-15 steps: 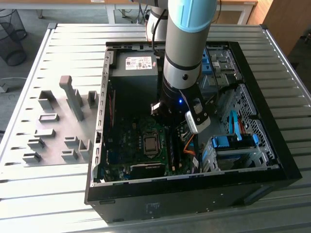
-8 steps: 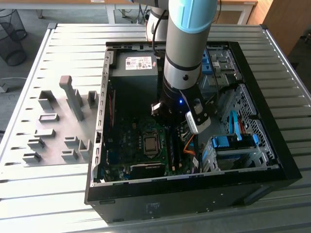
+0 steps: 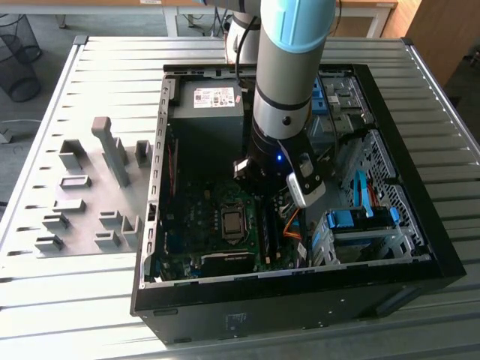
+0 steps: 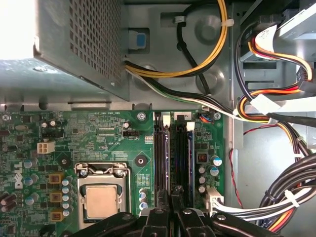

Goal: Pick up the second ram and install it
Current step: 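Insert the second ram into the second slot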

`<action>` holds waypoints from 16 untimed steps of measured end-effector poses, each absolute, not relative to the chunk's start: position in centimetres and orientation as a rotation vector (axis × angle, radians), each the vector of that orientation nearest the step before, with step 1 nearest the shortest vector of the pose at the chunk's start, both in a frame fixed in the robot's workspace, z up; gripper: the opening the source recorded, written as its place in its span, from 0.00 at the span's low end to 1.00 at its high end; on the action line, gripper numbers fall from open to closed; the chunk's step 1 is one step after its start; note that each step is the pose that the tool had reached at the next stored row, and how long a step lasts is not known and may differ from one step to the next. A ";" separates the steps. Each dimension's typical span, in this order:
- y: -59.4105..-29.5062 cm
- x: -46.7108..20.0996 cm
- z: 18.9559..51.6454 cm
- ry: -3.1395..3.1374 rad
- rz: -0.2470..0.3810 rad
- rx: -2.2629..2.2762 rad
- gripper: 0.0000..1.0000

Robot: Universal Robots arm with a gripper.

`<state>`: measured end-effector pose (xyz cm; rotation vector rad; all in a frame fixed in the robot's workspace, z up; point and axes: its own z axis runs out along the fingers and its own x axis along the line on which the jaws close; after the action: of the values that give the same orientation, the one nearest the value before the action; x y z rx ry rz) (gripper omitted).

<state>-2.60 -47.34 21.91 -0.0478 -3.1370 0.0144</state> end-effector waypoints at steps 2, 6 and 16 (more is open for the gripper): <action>-47.3 -2.6 21.9 -3.137 0.015 -0.048 0.13; -47.3 -2.6 21.9 -3.137 0.014 -0.048 0.13; -47.3 -2.6 22.1 -3.137 0.014 -0.048 0.21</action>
<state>-2.60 -47.34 22.10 -0.0479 -3.1370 0.0142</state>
